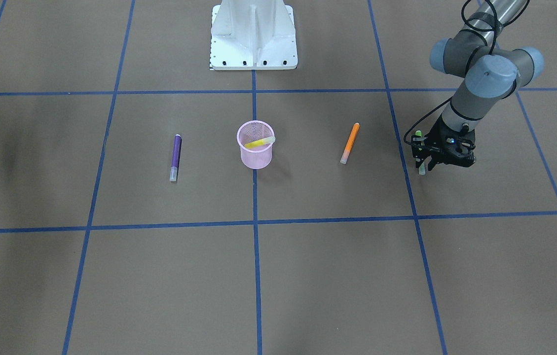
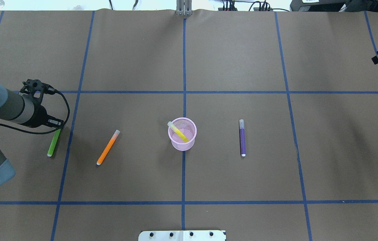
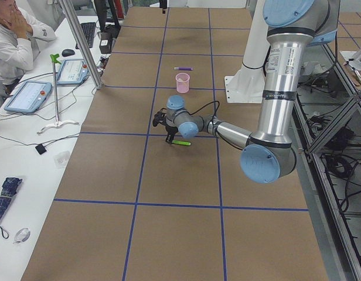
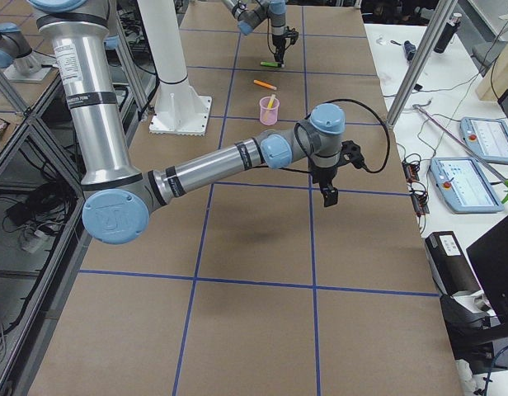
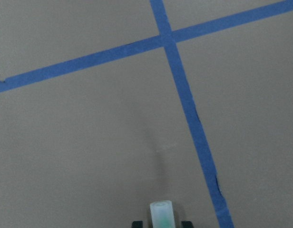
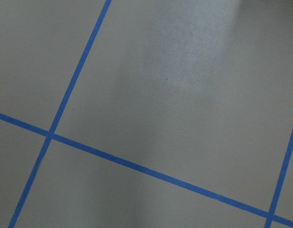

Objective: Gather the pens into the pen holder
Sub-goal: 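Lower the left gripper onto the green marker and close on it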

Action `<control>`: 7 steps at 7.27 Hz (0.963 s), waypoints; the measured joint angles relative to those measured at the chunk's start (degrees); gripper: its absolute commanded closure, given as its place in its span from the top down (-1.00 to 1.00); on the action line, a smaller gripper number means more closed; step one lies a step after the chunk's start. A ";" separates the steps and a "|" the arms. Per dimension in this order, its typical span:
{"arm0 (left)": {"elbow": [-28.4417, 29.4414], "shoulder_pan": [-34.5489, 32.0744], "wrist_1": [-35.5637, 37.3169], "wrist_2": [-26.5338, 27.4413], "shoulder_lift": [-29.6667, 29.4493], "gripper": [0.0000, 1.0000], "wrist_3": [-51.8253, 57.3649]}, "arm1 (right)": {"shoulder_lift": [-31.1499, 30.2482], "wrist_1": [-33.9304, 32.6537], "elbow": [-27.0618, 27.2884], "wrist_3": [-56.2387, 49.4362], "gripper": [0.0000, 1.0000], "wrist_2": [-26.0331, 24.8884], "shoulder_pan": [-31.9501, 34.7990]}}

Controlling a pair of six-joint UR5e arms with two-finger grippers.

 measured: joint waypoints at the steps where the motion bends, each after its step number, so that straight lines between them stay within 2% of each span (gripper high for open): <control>1: 0.01 0.04 0.00 0.00 0.01 -0.22 -0.01 | 0.00 0.00 -0.02 0.00 1.00 -0.02 0.00; 3: 0.05 0.34 0.00 0.05 0.00 -0.23 -0.07 | 0.00 0.00 -0.17 0.00 1.00 -0.04 -0.01; 4: 0.06 0.52 0.00 0.07 0.01 -0.34 -0.09 | 0.00 0.00 -0.22 0.00 1.00 -0.06 -0.01; 5: 0.07 0.62 0.00 0.11 0.01 -0.77 -0.08 | 0.00 0.00 -0.22 0.02 1.00 -0.08 -0.02; 6: 0.07 0.69 -0.02 0.14 0.03 -1.00 -0.05 | 0.00 0.00 -0.22 0.04 1.00 -0.09 -0.01; 7: 0.07 0.72 -0.06 0.22 0.03 -1.00 0.01 | 0.00 0.00 -0.22 0.04 1.00 -0.09 -0.01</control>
